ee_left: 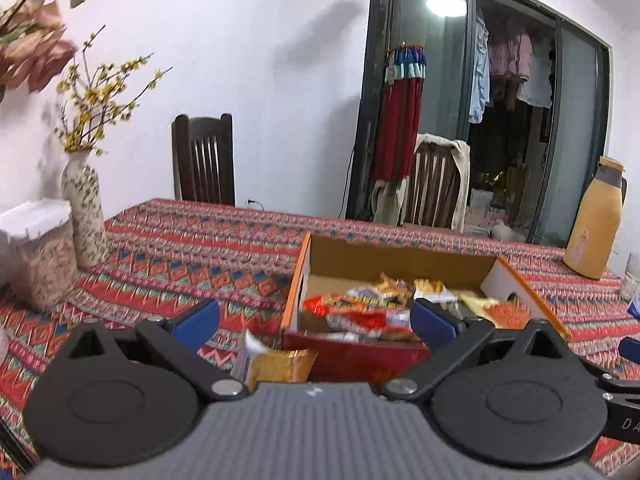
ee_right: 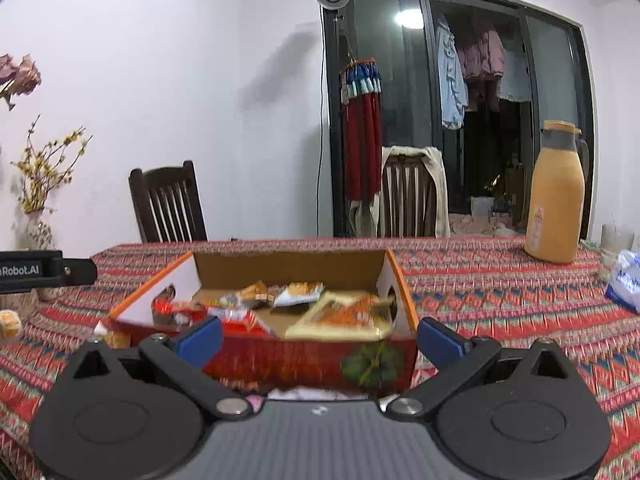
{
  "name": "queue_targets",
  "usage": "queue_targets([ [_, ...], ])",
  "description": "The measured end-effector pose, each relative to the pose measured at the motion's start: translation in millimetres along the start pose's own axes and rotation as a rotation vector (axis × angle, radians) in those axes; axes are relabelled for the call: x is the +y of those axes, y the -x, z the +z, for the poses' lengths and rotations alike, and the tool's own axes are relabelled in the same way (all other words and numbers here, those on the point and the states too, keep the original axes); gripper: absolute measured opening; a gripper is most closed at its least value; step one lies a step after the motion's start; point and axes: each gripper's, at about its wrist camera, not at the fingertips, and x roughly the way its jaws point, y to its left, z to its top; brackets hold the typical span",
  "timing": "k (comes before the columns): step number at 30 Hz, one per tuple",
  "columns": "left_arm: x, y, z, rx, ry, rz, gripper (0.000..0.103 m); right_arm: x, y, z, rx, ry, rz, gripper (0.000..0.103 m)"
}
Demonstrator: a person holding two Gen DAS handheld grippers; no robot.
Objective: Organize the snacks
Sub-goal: 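Move both open tools back over the snack pile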
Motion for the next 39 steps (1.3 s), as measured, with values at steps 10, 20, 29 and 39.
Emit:
queue_targets([
  [10, 14, 10, -45, 0.072, -0.028, -0.004, 0.103, 2, 8, -46, 0.096, -0.01, 0.006, 0.103],
  [20, 19, -6, -80, 0.114, -0.044, -0.001, 0.103, -2, 4, -67, 0.1, -0.036, 0.004, 0.103],
  [29, 17, -5, -86, 0.087, -0.05, 0.006, 0.103, 0, 4, -72, 0.093, -0.023, 0.015, 0.103],
  [39, 18, -1, -88, 0.066, -0.038, 0.018, 0.103, 1, 4, -73, 0.093, -0.021, 0.022, 0.103],
])
